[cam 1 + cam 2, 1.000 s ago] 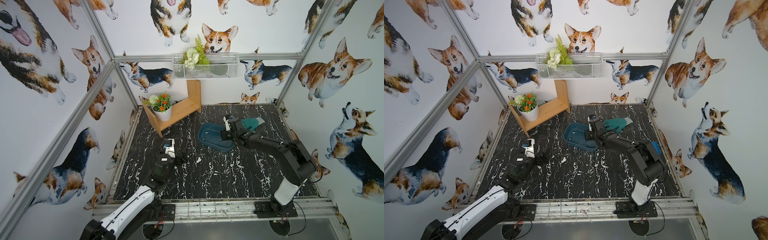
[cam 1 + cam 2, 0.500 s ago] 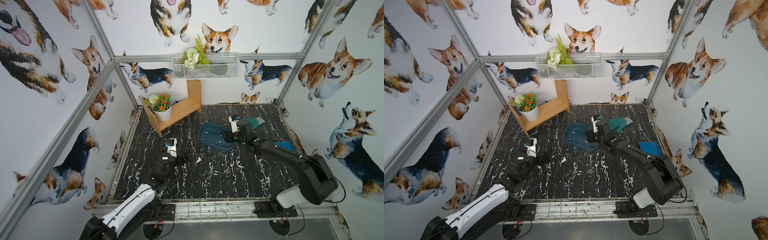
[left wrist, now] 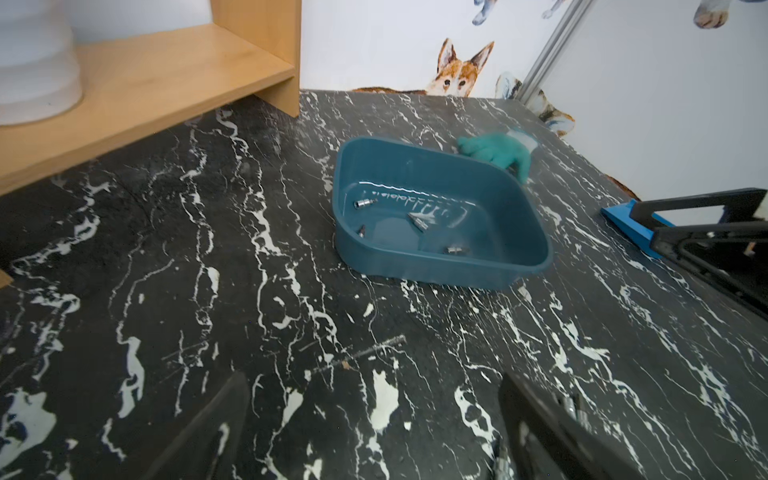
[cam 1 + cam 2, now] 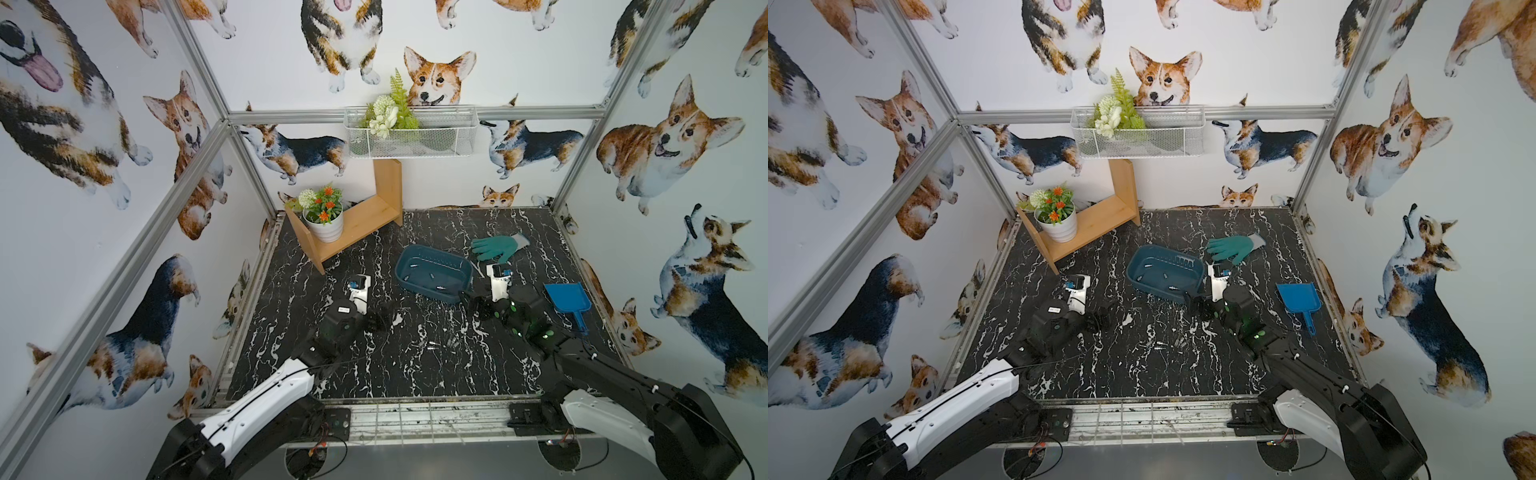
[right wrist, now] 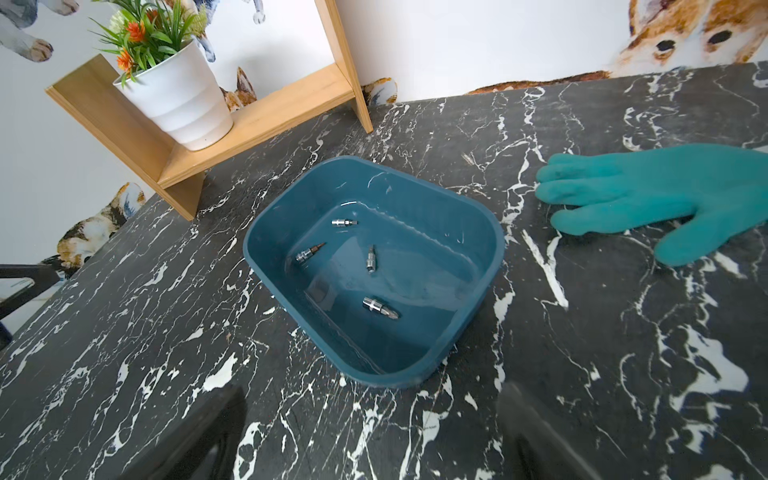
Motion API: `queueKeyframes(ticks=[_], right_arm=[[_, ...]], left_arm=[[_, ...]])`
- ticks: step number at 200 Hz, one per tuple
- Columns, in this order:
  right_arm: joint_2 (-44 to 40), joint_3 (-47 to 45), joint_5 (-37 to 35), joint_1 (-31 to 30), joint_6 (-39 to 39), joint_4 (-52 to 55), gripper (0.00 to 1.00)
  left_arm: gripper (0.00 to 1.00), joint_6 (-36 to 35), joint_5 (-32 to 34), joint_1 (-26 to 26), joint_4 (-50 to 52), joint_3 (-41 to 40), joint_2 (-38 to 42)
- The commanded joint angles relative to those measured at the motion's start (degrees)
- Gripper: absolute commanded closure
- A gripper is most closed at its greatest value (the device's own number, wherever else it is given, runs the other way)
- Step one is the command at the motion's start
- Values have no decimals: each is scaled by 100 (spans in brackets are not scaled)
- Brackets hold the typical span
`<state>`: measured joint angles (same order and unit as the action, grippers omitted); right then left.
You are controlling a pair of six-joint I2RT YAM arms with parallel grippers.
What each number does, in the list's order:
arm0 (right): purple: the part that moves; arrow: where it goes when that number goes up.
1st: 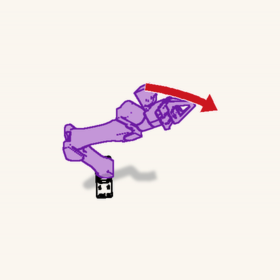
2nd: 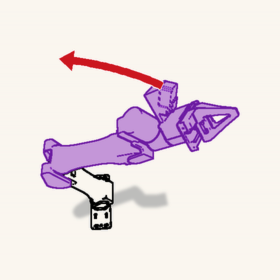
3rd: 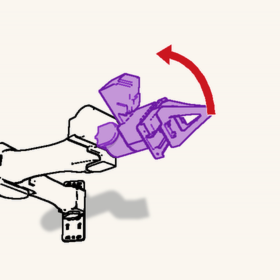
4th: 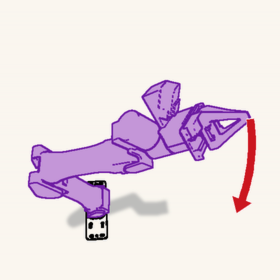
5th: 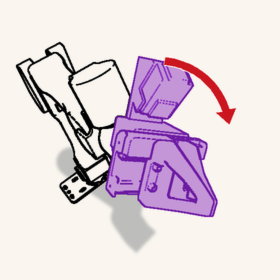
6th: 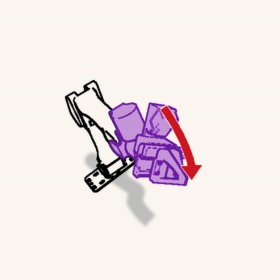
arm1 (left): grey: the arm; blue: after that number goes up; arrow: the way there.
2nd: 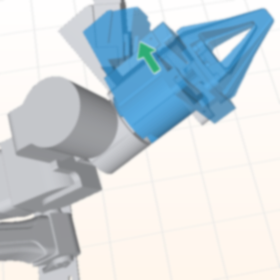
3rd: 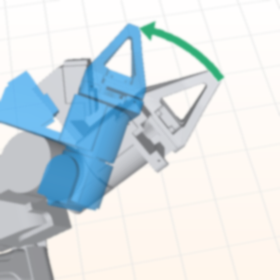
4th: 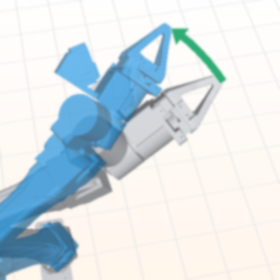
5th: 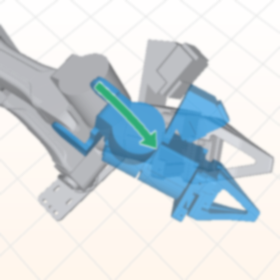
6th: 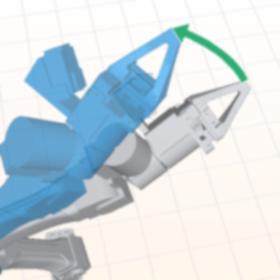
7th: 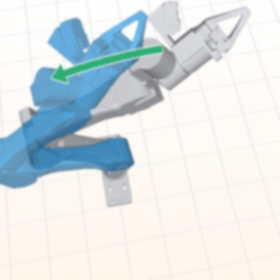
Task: Put the bit on the desktop into the storage box
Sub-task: Pick up the screwdriver bit from the center of the board.
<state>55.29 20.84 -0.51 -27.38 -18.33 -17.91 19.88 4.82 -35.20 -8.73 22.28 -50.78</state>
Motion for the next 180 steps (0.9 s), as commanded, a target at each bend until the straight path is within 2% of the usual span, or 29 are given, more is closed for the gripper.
queueKeyframes(ticks=[1,38,83,135,180], right_arm=[[-236,-281,-197,-6,-135,-724,0],[-378,-405,-228,-5,-205,-863,0],[-490,-429,-601,-6,-189,-729,0],[-657,-544,-790,-7,-174,-802,0],[-732,-616,-854,-5,-155,-872,0]], left_arm=[[0,124,207,-298,401,175,-136],[0,113,300,-999,856,596,-706],[3,80,429,-1619,1093,945,-1399],[10,7,494,-2114,1411,1457,-2369],[19,16,371,-2207,1401,1568,-2815]])
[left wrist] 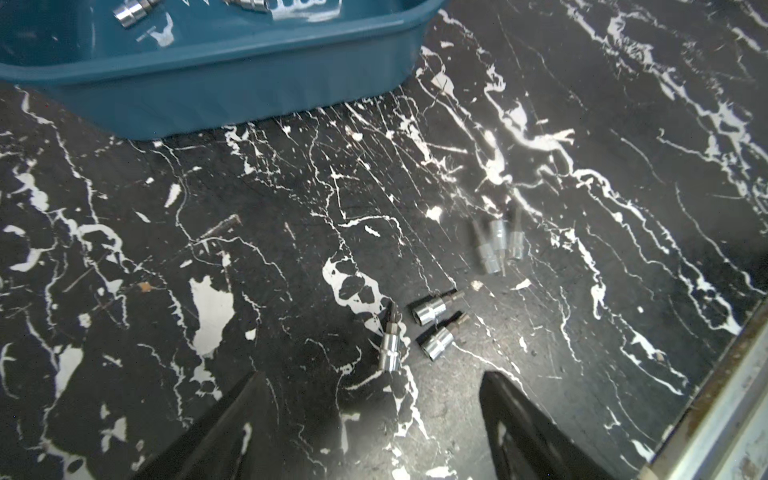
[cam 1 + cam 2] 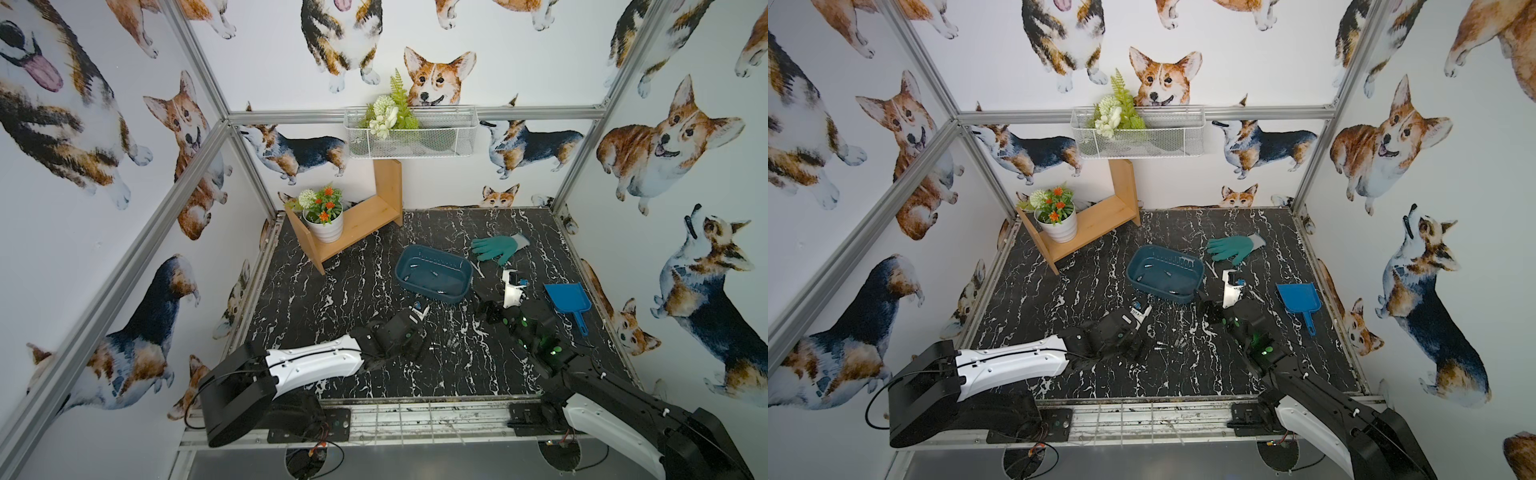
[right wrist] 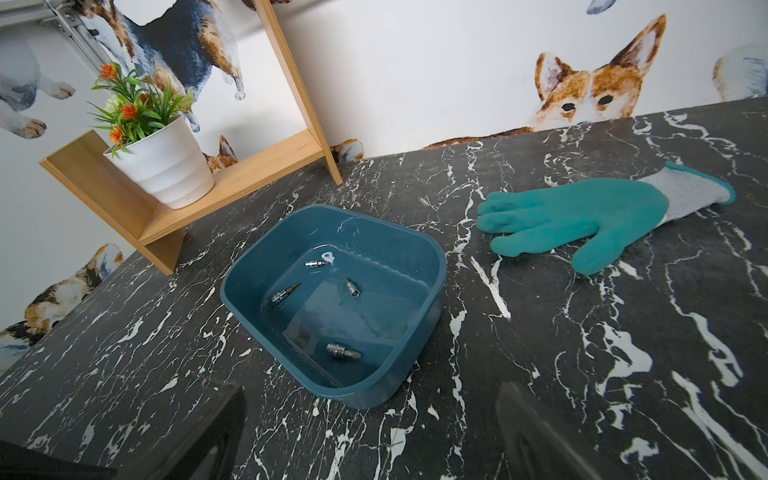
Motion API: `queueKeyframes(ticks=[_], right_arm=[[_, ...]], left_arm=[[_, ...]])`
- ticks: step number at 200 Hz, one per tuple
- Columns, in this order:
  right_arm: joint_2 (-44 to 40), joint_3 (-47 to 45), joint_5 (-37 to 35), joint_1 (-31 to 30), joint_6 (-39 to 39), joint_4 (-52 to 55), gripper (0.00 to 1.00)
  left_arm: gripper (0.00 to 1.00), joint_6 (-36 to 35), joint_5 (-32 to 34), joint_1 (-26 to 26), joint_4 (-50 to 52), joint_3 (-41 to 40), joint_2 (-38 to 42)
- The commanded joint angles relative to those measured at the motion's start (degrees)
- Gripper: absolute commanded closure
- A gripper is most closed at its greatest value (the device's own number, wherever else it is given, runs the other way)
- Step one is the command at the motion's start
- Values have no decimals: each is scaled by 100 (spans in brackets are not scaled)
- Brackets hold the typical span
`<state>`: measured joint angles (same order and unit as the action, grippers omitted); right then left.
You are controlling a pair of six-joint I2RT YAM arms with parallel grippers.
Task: Put the bit on the desktop into the storage box
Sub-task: Pick up the screwdriver bit from the center of the board.
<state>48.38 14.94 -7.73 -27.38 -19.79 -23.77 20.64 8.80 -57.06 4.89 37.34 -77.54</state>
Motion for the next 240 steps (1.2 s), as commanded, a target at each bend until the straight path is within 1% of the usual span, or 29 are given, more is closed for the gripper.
queueKeyframes(ticks=[1,22,81,115,152,240], right_arm=[[-45,-26,-133,-5,-3,-286,0],[-57,-39,-143,-9,2,-288,0],[-92,-52,-168,-10,14,-279,0],[-136,-79,-177,-6,19,-299,0],[-136,-93,-189,-5,19,-313,0],[-153,-114,-215,-6,18,-334,0]], left_arm=[[19,-60,-27,-23,39,63,-148],[23,-59,-62,-25,31,117,-311],[30,-42,-27,-15,32,298,-826],[36,-17,-27,-15,55,371,-1073],[42,0,69,-6,70,370,-1165],[54,-34,-7,8,64,375,-1295]])
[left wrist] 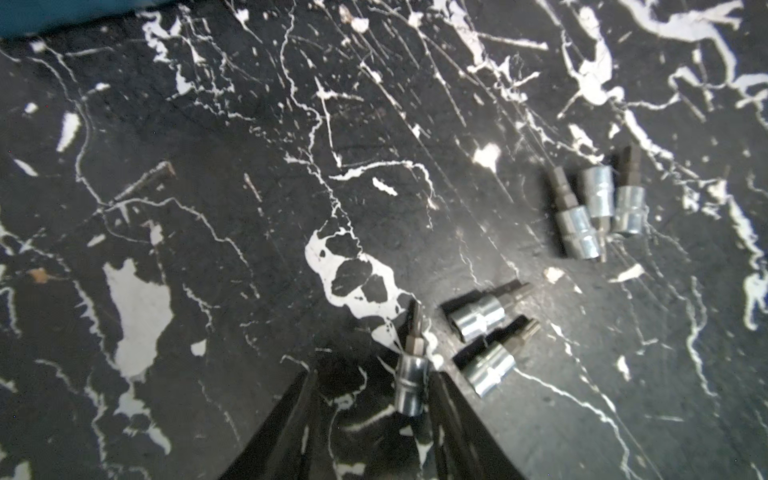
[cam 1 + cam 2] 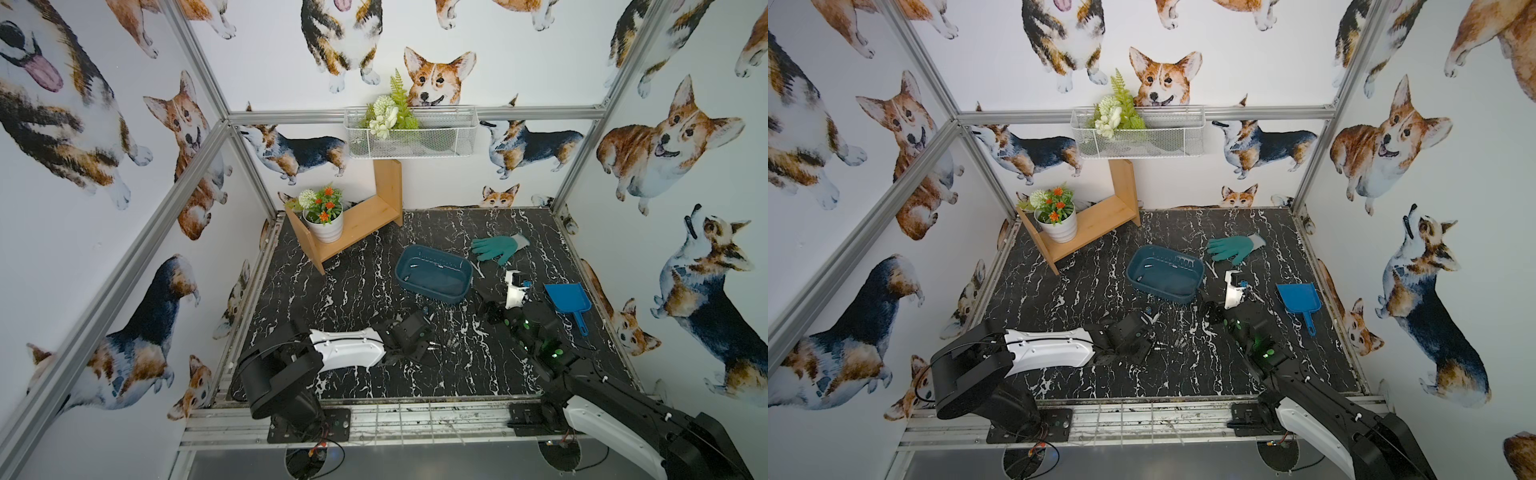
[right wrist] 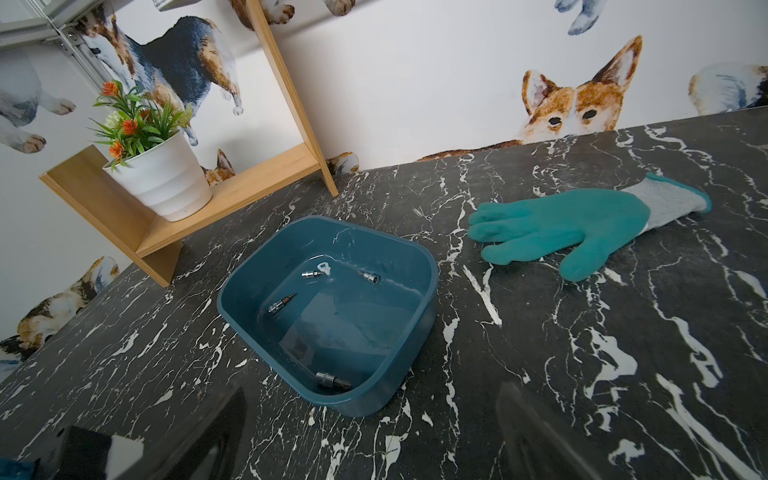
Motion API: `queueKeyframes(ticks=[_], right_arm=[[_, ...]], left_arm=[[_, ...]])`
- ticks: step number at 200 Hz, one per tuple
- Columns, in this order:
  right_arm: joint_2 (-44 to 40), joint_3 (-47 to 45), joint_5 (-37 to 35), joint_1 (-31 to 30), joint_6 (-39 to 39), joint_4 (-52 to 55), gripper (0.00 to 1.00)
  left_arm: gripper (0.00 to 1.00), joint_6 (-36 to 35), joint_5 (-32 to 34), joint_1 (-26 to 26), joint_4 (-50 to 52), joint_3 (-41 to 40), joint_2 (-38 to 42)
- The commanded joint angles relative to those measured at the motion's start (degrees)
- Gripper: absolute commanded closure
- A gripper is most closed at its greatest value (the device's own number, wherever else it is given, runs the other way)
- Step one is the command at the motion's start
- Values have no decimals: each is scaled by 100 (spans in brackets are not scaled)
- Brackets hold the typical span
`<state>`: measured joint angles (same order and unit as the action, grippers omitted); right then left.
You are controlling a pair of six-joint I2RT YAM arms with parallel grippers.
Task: Put the bit on the desktop into the storage box
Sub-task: Pick up the screwdriver bit from the center of the board.
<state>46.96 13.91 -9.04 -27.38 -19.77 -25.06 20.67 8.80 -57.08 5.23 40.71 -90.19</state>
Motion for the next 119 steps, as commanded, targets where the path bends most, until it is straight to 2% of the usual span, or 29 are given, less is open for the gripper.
queueKeyframes(ticks=[1,41,119], right_arm=[[-11,-11,-82,-5,17,-208,0],[-20,-19,-98,-5,10,-204,0],[-38,-16,-116,-6,17,-198,0]], left_arm=[[54,-36,-9,11,25,41,-31],[60,-62,-61,13,5,258,-121],[65,-36,-98,13,23,255,-195]])
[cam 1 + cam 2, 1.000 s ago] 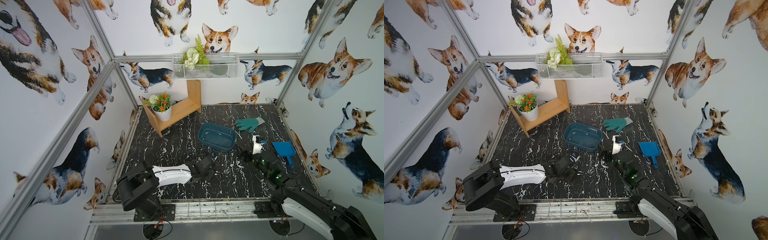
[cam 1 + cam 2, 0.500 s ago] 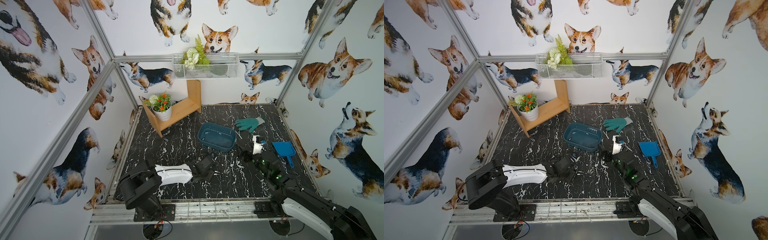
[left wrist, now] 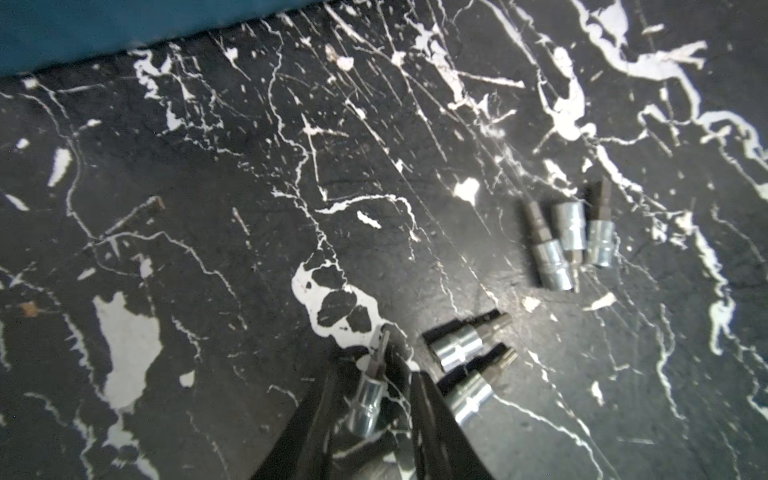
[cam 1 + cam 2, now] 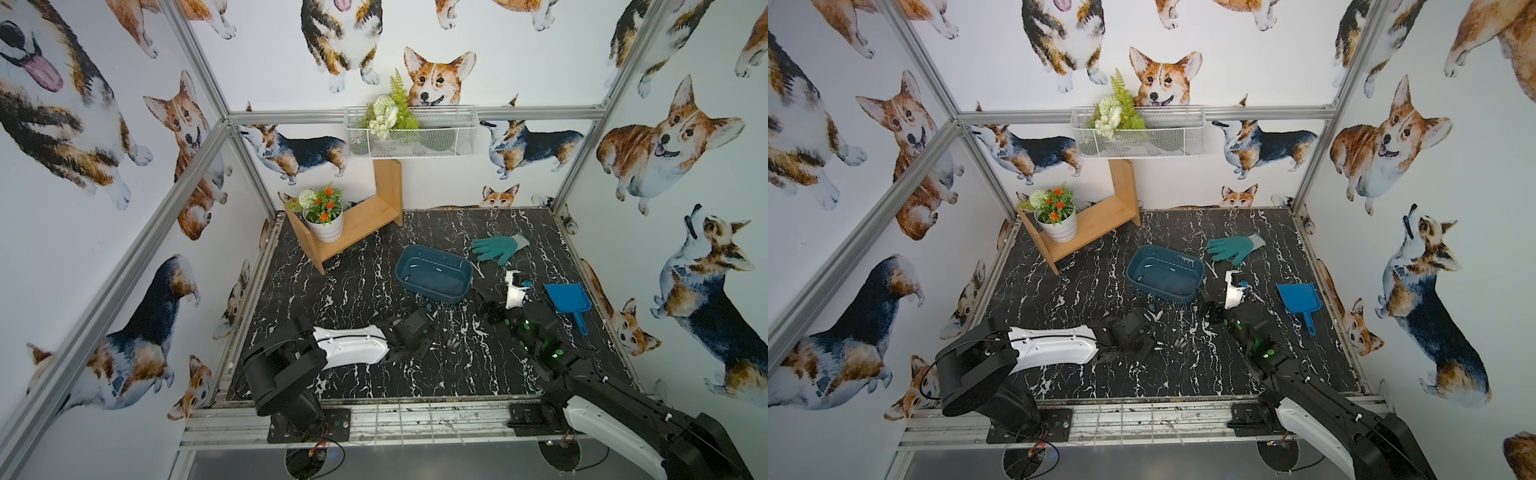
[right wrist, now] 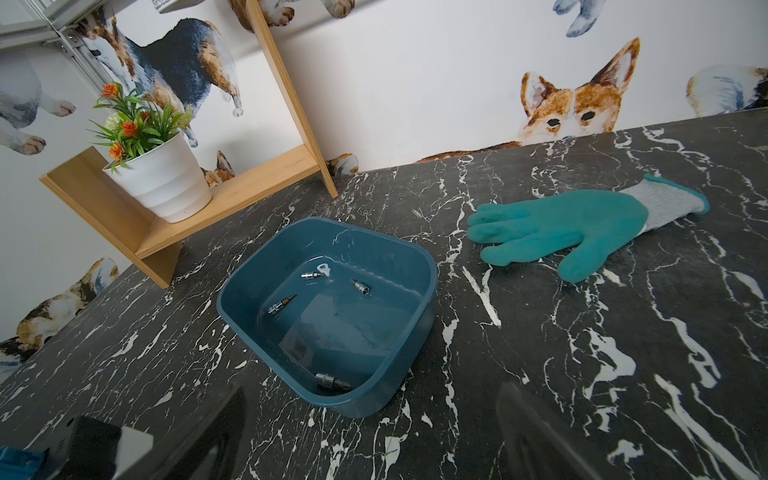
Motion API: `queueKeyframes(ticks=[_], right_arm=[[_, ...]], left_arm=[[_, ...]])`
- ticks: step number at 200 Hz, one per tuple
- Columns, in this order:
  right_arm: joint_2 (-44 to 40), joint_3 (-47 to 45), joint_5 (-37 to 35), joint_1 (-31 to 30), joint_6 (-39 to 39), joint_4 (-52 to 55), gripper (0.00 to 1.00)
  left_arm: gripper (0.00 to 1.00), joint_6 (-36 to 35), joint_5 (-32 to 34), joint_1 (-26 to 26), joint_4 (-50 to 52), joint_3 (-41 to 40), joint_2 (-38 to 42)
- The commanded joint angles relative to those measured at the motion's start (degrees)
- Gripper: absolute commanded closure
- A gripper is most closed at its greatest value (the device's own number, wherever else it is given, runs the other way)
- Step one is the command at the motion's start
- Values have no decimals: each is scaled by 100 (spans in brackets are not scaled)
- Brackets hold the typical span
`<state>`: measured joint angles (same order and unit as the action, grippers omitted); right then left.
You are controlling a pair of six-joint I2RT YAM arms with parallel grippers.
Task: Put the bit on the desktop into the storage box
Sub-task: Pick up the screwdriver bit from the center of the board.
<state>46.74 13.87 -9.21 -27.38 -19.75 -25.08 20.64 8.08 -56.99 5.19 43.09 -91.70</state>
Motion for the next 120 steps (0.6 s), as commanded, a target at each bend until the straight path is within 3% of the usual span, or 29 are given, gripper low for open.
queueKeyframes(ticks=[1,120], right_arm=[[-16,-14,-98,-5,15,-193,0],[-32,-25,-99,-10,13,-204,0]], left_arm=[[65,-30,-25,8,26,16,-47],[75,62,1,62,242,37,-216]])
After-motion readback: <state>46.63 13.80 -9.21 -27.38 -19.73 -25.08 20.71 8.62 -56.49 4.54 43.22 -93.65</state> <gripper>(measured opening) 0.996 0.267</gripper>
